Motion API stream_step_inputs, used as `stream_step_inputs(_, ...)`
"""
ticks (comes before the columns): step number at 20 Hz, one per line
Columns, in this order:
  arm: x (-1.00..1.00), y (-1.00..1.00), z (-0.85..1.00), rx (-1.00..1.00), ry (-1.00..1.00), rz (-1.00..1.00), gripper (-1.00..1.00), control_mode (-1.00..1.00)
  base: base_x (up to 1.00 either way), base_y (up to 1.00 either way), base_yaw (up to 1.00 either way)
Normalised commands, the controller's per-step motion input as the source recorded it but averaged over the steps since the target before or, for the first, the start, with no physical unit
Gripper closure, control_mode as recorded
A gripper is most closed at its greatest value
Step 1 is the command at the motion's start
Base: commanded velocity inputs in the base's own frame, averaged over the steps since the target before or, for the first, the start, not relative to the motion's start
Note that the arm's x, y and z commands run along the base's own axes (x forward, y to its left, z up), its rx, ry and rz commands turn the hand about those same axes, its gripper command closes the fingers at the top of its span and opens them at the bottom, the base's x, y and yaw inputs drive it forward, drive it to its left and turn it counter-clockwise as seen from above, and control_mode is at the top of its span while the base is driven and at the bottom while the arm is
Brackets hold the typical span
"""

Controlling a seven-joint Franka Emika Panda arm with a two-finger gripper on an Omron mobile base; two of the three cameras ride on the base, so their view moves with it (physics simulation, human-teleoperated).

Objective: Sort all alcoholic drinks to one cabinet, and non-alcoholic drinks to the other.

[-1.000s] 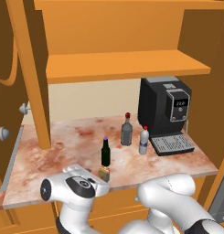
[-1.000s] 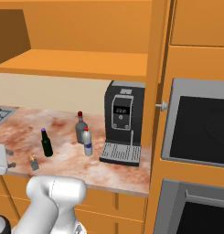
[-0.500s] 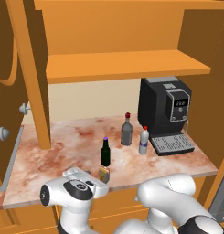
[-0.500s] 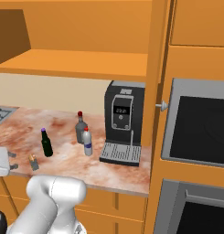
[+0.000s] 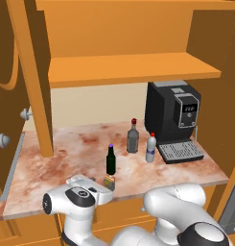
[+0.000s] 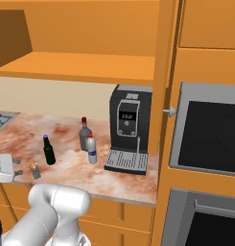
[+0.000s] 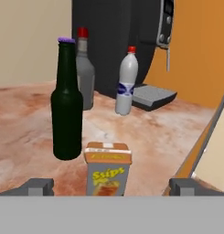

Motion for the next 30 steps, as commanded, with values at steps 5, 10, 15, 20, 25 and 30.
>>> stream_step_inputs(5, 0.08, 0.0, -0.19, -0.05, 0.0, 0.0, -1.0, -1.0, 0.0, 0.0, 0.0)
stream_step_inputs(10, 0.0, 0.0, -0.2, -0.04, 0.0, 0.0, -1.0, -1.0, 0.0, 0.0, 0.0)
stream_step_inputs(15, 0.01, 0.0, -0.09, -0.02, 0.0, 0.0, -1.0, -1.0, 0.0, 0.0, 0.0)
stream_step_inputs(20, 0.02, 0.0, 0.0, 0.0, 0.0, 0.0, -1.0, -1.0, 0.0, 0.0, 0.0)
stream_step_inputs(25, 0.0, -0.01, 0.0, 0.0, 0.0, 0.01, -1.0, -1.0, 0.0, 0.0, 0.0)
stream_step_inputs(30, 0.0, -0.09, 0.0, 0.0, 0.0, 0.04, -1.0, -1.0, 0.0, 0.0, 0.0)
